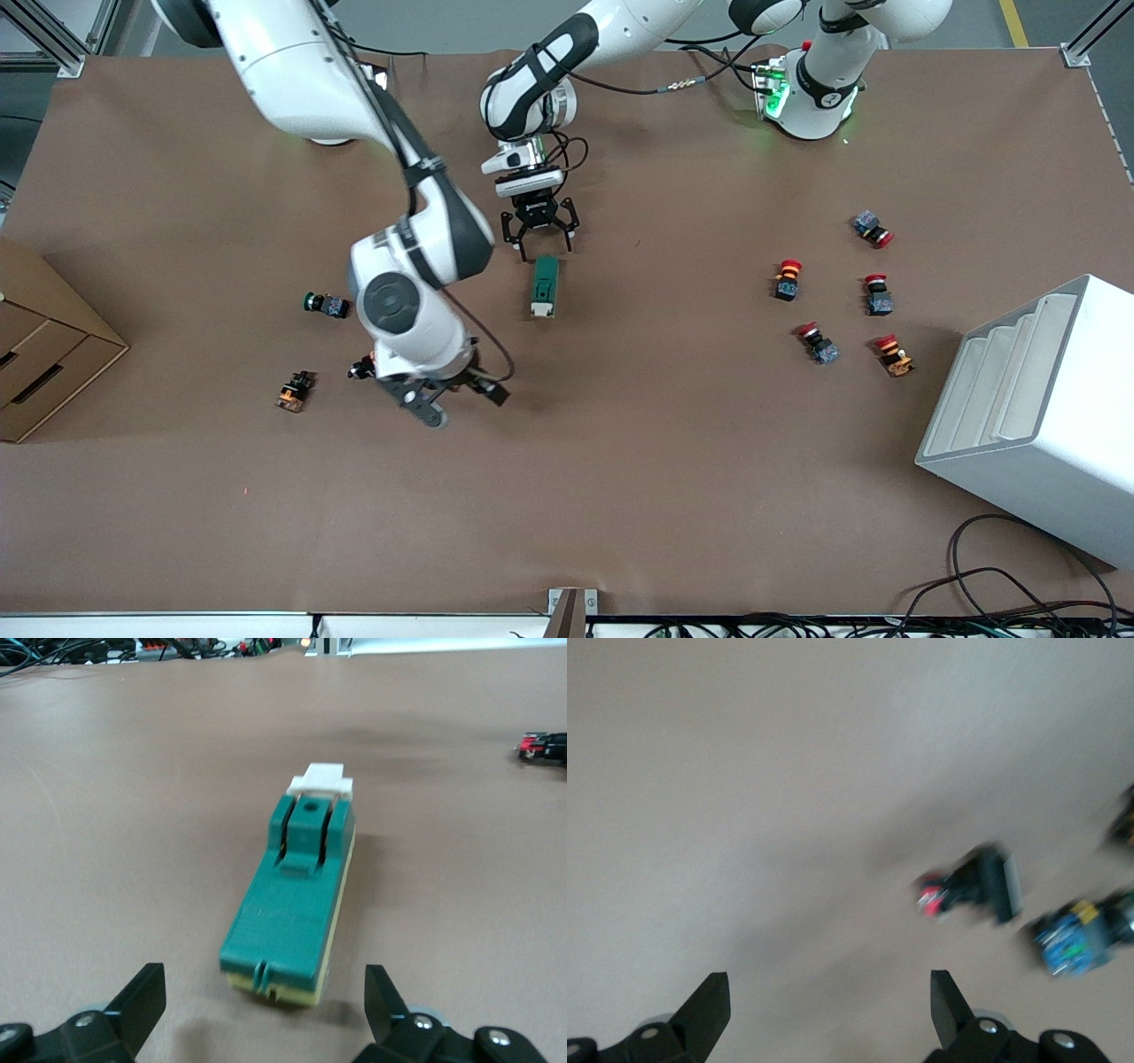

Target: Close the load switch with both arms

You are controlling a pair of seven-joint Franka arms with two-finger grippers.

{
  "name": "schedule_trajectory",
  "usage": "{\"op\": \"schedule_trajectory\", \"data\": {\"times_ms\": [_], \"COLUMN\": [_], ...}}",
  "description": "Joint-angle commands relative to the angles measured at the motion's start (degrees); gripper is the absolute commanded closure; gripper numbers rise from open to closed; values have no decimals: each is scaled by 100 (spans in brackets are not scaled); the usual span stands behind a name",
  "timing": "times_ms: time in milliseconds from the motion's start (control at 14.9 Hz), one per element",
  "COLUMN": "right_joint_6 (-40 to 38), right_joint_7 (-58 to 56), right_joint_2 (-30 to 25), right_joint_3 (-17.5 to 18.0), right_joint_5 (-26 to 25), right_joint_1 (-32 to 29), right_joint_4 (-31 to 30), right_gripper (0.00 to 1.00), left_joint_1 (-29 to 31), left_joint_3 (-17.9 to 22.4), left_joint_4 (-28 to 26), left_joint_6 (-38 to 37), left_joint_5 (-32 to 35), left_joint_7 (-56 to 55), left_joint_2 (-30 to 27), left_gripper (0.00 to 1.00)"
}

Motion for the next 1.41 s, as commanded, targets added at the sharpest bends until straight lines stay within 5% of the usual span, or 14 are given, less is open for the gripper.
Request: {"op": "schedule_trajectory", "data": {"times_ms": [0, 670, 939, 1341], "right_joint_6": [-791, -3008, -3439, -3528], "right_joint_7": [-1348, -5112, -5228, -5229], "right_joint_2": [-487, -1876, -2333, -2615], "right_joint_3": [90, 81, 142, 652], "right_joint_5": [-23, -743, -1068, -1060], "right_joint_1": [-592, -2412, -2764, -3222], "right_joint_4": [-80, -80, -36, -19], "right_gripper": [0, 0, 0, 0], "left_joint_1": [151, 1757, 2819, 3989], "left_joint_3": [-10, -1, 25, 25], "left_joint_4": [510, 952, 952, 1066], "left_joint_6": [35, -17, -200, -536], "left_joint_5": [-777, -3615, -5161, -6227], "left_joint_7": [1032, 5664, 7138, 8925], "left_joint_2": [-163, -2138, -3157, -3722], "left_gripper": [1, 1, 1, 2]}}
